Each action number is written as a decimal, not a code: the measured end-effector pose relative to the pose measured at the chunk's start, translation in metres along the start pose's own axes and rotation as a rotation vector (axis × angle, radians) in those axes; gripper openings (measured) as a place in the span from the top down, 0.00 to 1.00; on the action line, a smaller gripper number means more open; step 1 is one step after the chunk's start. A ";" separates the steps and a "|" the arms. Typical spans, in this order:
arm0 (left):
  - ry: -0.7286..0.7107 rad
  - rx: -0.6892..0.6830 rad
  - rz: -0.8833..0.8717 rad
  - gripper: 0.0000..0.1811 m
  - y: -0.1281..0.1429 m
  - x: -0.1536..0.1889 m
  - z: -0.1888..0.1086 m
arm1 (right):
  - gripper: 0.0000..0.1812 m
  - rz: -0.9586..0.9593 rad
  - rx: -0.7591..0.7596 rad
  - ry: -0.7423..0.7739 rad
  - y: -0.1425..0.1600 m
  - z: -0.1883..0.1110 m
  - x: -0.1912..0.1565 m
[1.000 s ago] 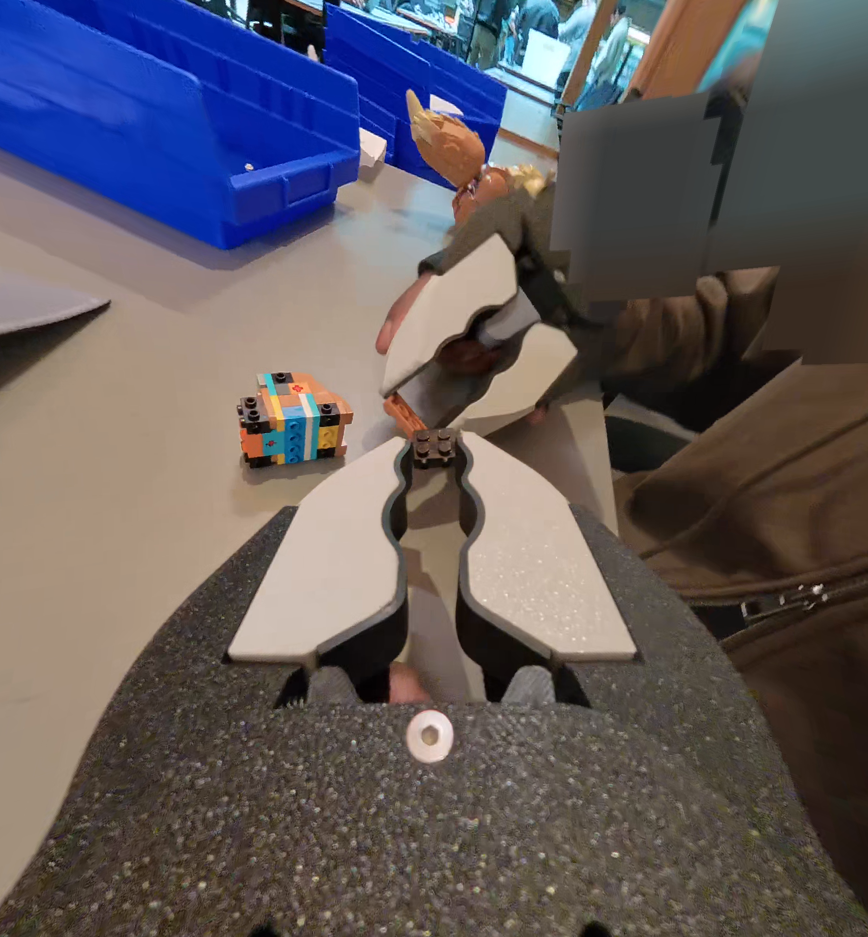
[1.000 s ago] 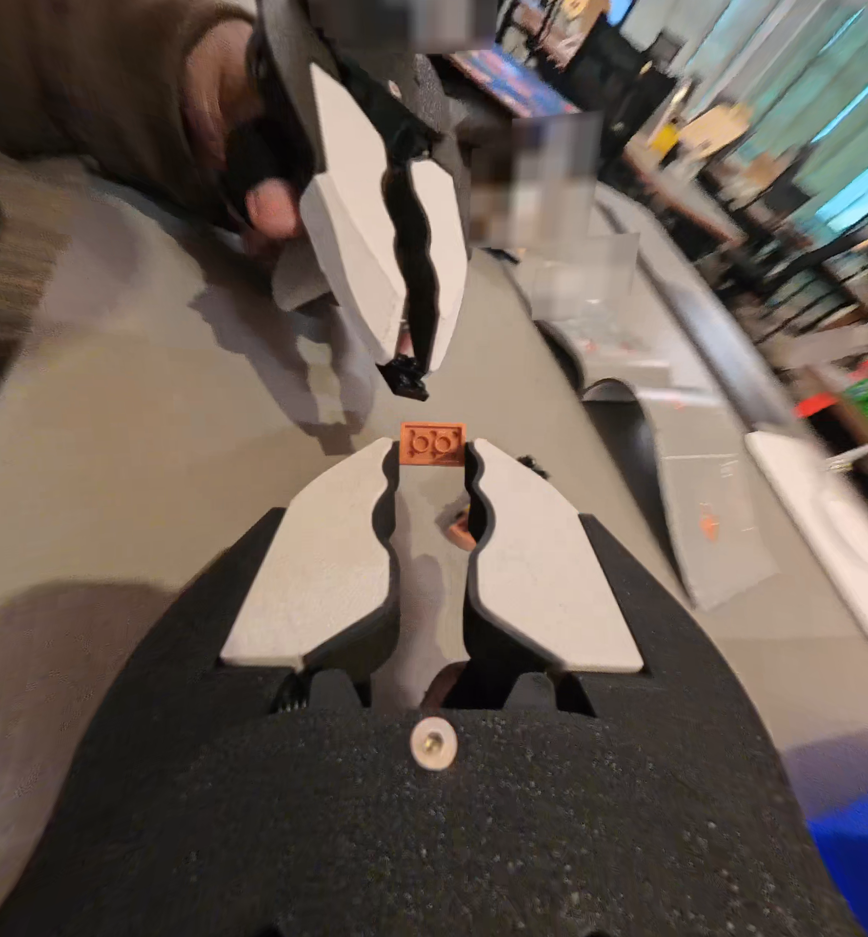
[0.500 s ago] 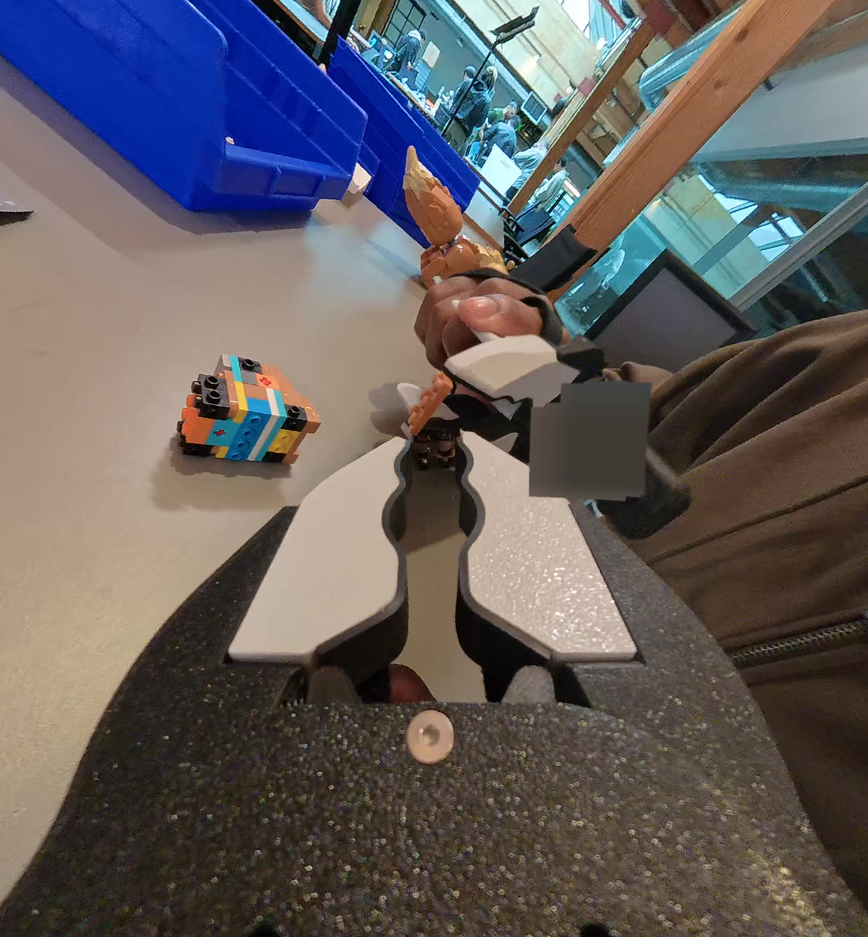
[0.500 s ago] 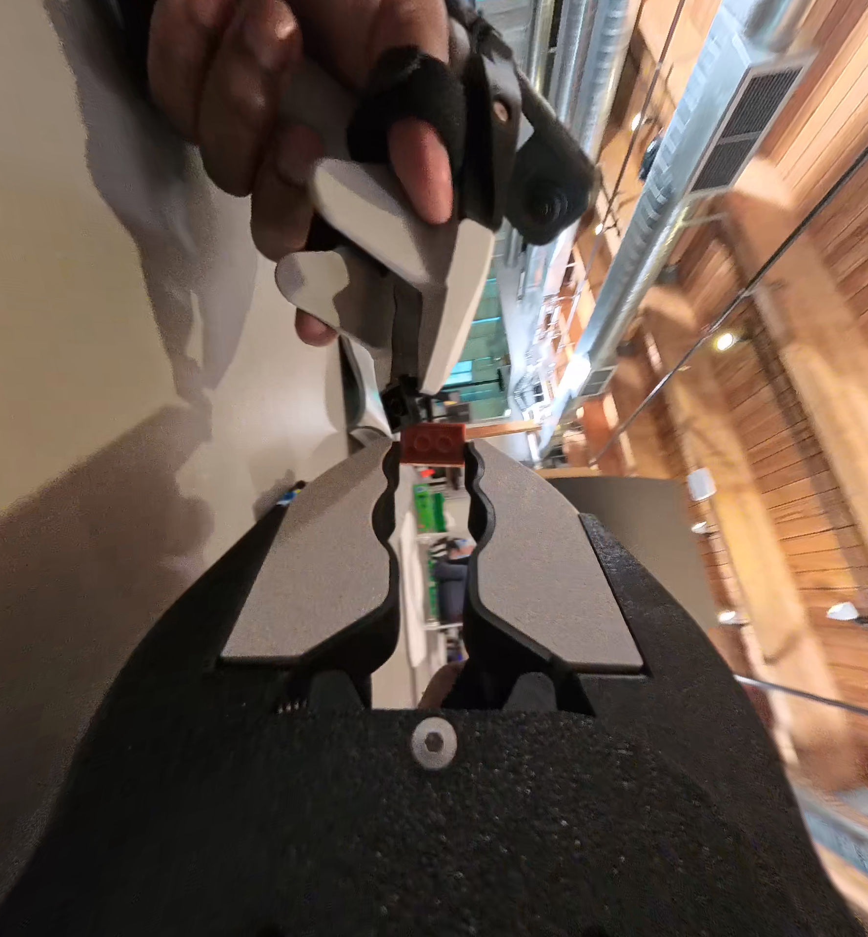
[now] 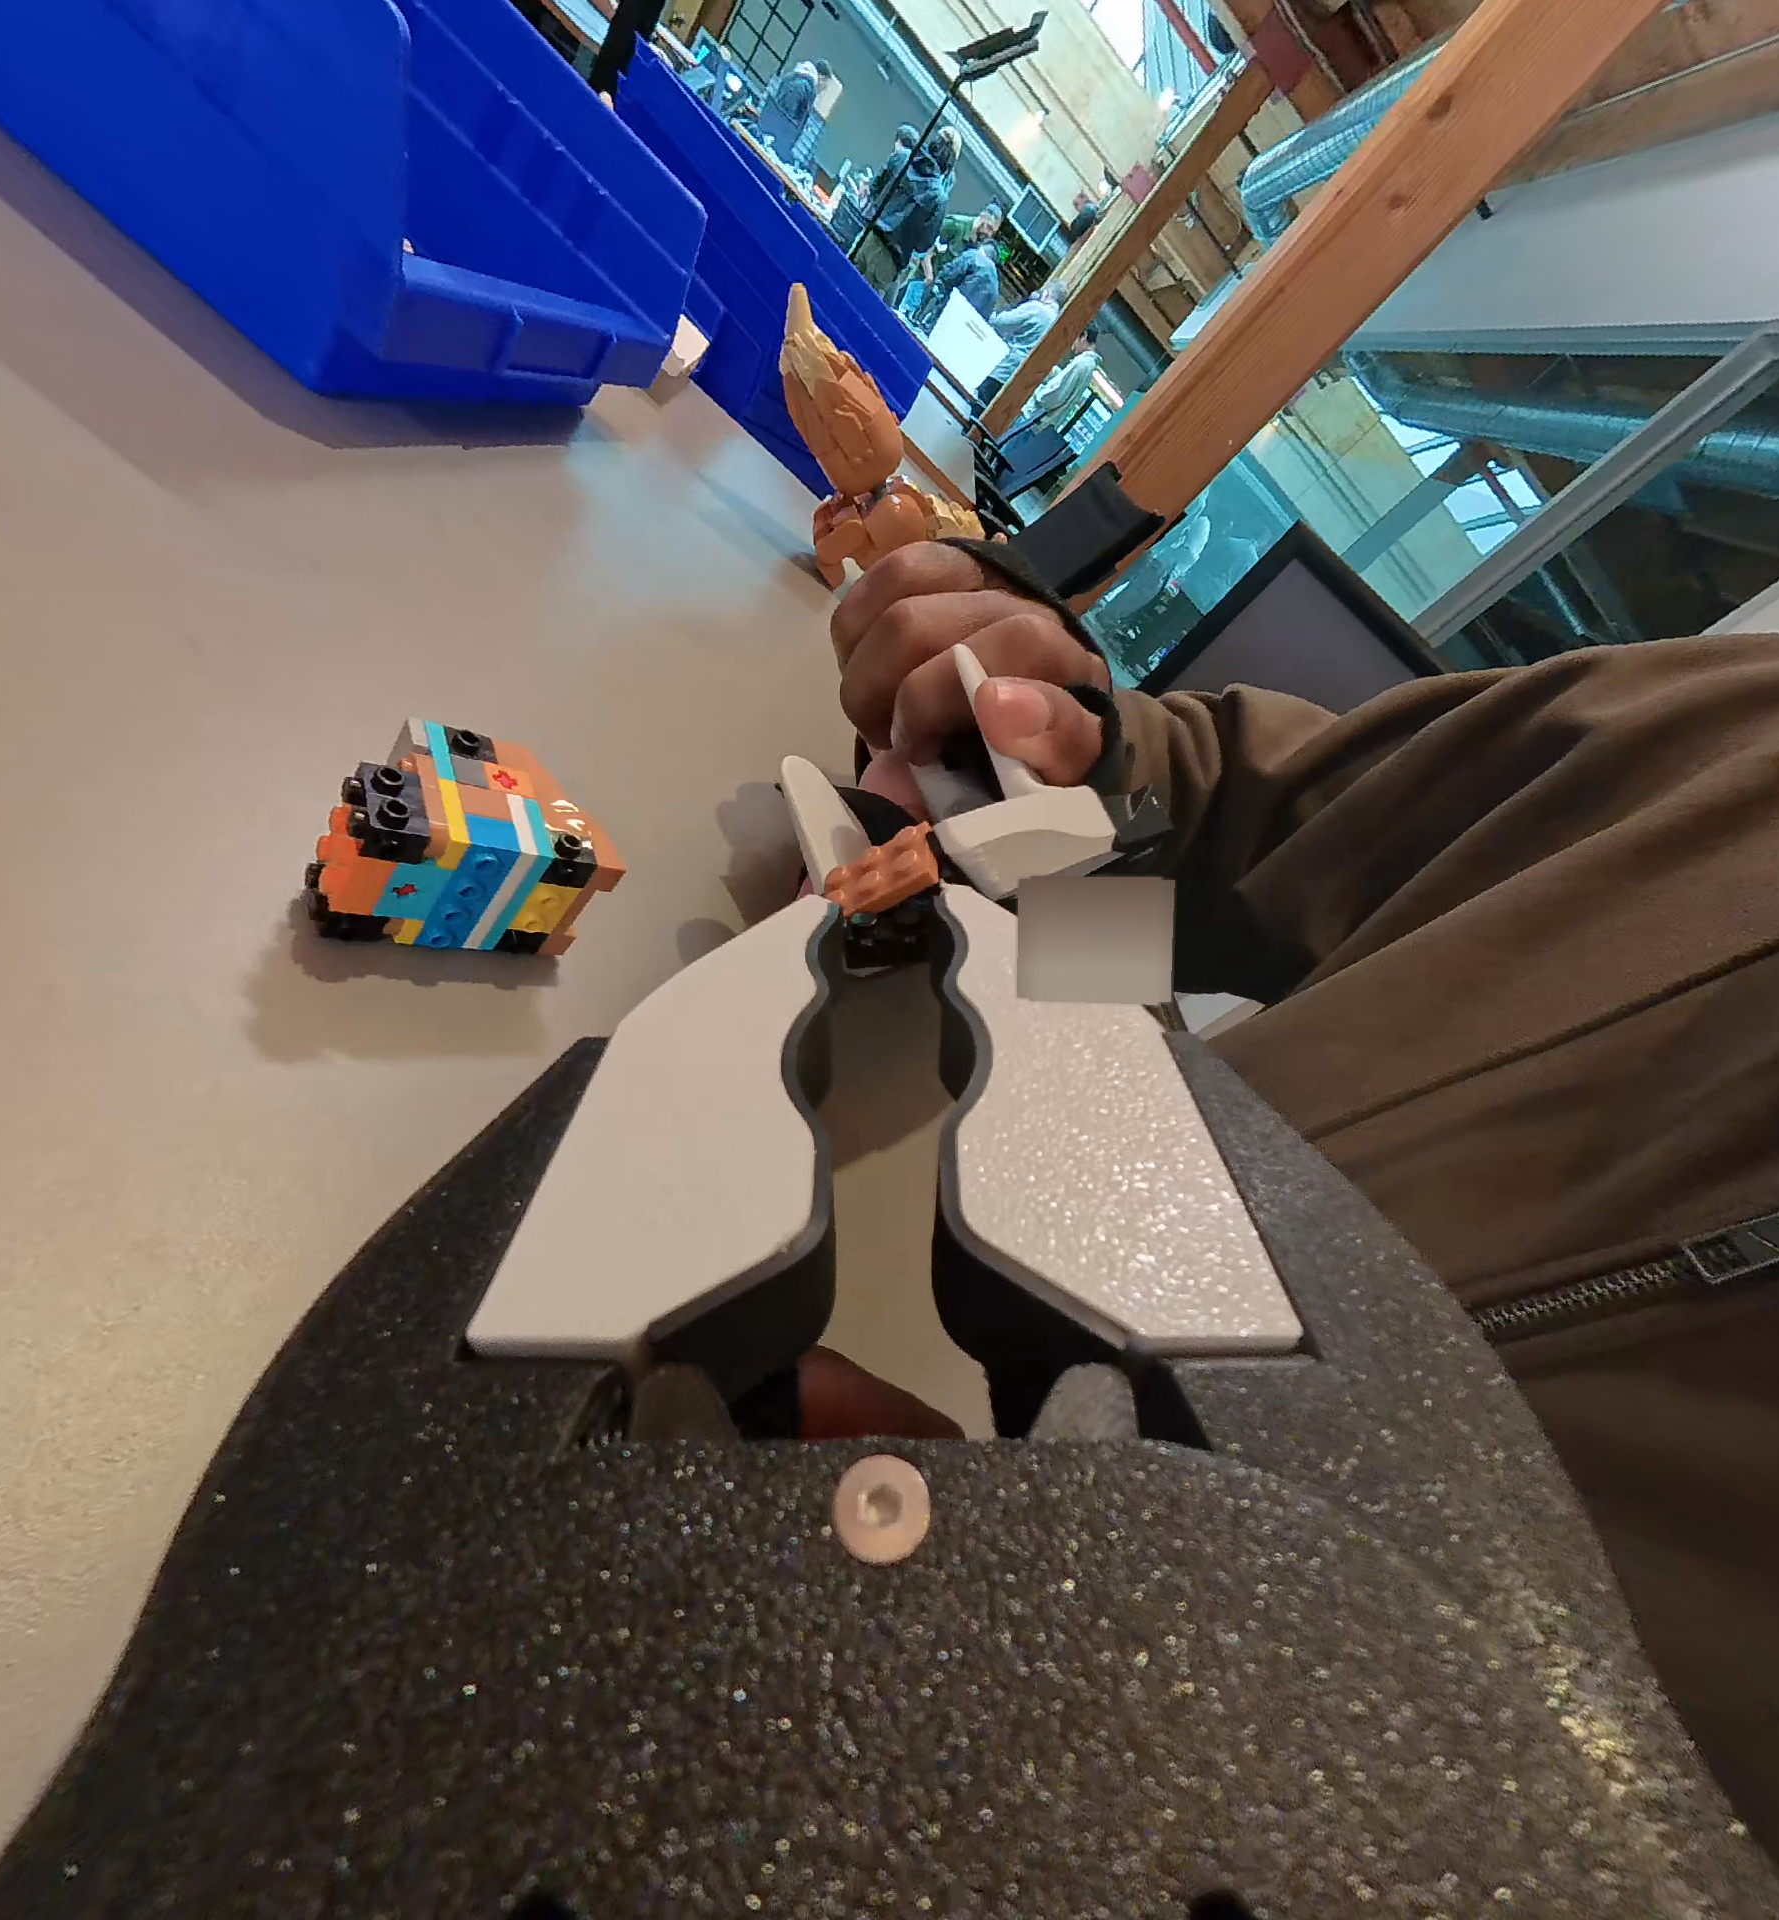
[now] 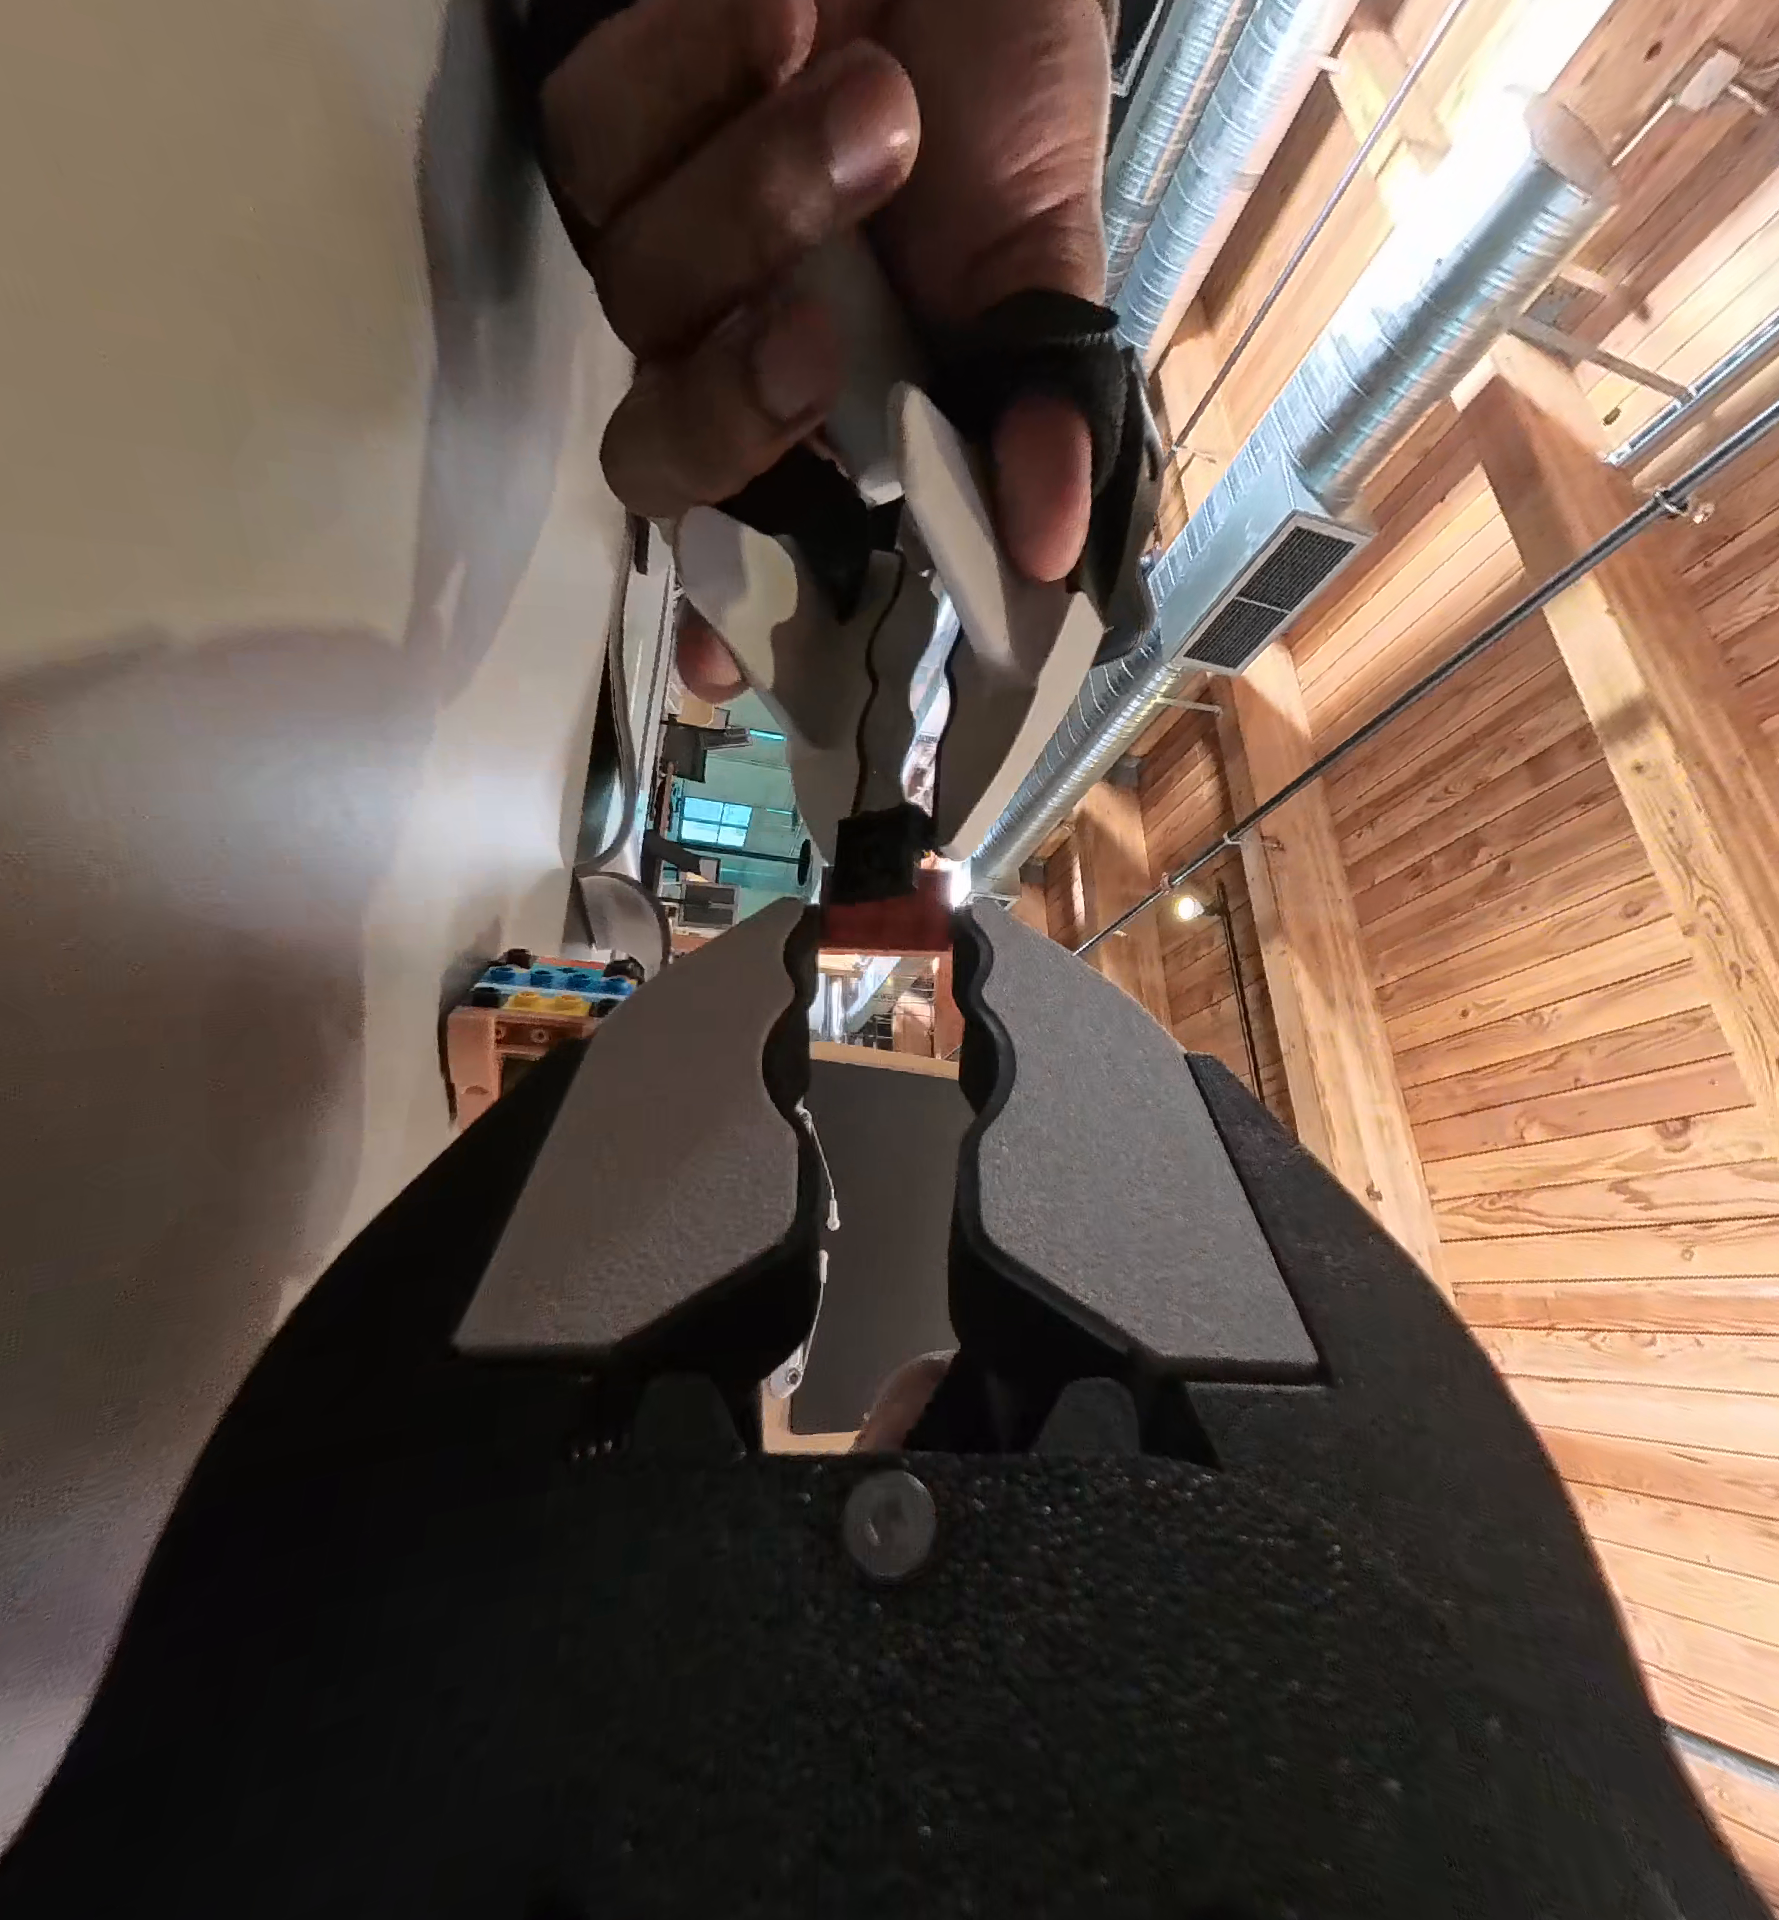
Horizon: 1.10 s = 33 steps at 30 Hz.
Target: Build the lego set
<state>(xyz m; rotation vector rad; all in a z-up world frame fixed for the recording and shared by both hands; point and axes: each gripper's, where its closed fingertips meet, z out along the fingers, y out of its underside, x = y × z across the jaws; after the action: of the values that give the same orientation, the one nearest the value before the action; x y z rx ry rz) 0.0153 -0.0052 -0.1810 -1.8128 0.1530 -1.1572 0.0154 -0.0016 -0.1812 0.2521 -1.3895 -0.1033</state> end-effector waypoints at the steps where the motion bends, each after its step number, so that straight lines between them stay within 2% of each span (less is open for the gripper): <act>1: -0.001 0.001 0.000 0.92 0.000 0.000 0.000 | 0.87 0.000 0.000 0.002 0.000 0.000 0.000; 9: -0.003 0.058 -0.039 0.92 -0.005 0.001 0.002 | 0.87 0.023 -0.033 0.040 0.007 0.001 0.006; 11: -0.021 0.073 -0.008 0.92 -0.006 0.001 0.002 | 0.87 0.049 -0.053 0.040 0.011 0.002 0.008; 14: -0.075 0.082 0.133 0.91 -0.008 0.000 -0.001 | 0.87 0.113 -0.070 0.015 0.017 0.003 0.007; 19: -0.190 0.071 0.494 0.91 -0.010 0.001 -0.010 | 0.87 0.396 -0.062 -0.217 0.015 0.004 -0.019; 24: -0.282 0.016 0.792 0.91 -0.006 -0.005 -0.017 | 0.87 0.769 -0.018 -0.592 -0.003 -0.004 -0.053; 28: -0.297 -0.005 0.916 0.91 -0.002 -0.006 -0.019 | 0.87 1.016 -0.008 -0.827 -0.011 -0.009 -0.059; 33: -0.293 -0.002 0.969 0.91 0.000 -0.003 -0.018 | 0.87 1.263 -0.040 -1.069 -0.019 -0.015 -0.068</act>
<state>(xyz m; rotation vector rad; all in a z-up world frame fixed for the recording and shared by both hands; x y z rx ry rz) 0.0002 -0.0149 -0.1814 -1.5628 0.7579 -0.2046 0.0191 -0.0037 -0.2529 -0.8665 -2.3474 0.8985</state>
